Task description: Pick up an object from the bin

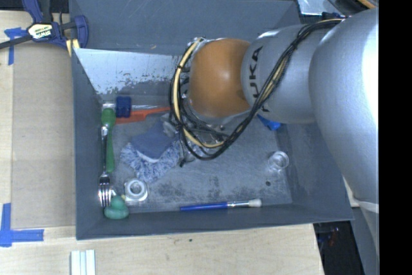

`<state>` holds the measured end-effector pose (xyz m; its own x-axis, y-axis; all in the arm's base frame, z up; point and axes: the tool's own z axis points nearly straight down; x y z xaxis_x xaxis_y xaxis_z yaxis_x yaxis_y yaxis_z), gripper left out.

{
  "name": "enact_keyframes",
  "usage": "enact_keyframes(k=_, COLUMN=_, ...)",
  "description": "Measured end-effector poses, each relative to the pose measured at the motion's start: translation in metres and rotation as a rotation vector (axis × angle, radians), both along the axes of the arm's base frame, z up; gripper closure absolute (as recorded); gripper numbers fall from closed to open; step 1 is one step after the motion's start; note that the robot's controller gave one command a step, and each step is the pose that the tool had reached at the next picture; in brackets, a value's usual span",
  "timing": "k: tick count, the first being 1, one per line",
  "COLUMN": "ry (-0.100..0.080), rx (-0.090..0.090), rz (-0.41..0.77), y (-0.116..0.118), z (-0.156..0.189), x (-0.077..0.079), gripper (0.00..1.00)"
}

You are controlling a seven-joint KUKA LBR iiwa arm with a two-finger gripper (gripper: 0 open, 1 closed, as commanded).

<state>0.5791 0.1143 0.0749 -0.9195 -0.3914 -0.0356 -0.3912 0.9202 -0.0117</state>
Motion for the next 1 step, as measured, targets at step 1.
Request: enact_keyframes(k=1, ry=0.0, rx=0.0, rz=0.0, y=0.0, z=0.0, x=0.0, gripper=1.0)
